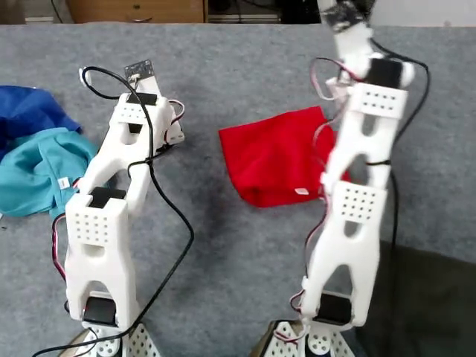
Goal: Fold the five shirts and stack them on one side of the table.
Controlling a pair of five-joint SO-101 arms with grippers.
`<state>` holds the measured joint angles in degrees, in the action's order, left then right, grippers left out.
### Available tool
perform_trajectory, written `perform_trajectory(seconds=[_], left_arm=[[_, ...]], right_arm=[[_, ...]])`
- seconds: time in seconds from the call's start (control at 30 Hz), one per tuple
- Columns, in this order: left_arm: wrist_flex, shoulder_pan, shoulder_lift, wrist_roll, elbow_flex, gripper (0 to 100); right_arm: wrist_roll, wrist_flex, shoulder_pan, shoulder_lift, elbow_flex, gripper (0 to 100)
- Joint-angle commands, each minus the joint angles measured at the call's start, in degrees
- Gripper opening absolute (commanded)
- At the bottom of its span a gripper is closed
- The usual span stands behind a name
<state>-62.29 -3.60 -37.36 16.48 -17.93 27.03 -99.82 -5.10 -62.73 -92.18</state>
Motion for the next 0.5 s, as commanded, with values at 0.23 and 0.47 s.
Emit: perform_trajectory(seconds=[0.23,0.47], left_arm=[[1.05,-0.7,2.15,-0.7,-1.14,2],[1.05,-3.25,2.24,-5.36,-0.62,2]], right_arm=[[-4.13,-2.64,1.98,22.29,31.87,1.3],[-2.73,6.07,1.98,38.64,56.92,1.2]])
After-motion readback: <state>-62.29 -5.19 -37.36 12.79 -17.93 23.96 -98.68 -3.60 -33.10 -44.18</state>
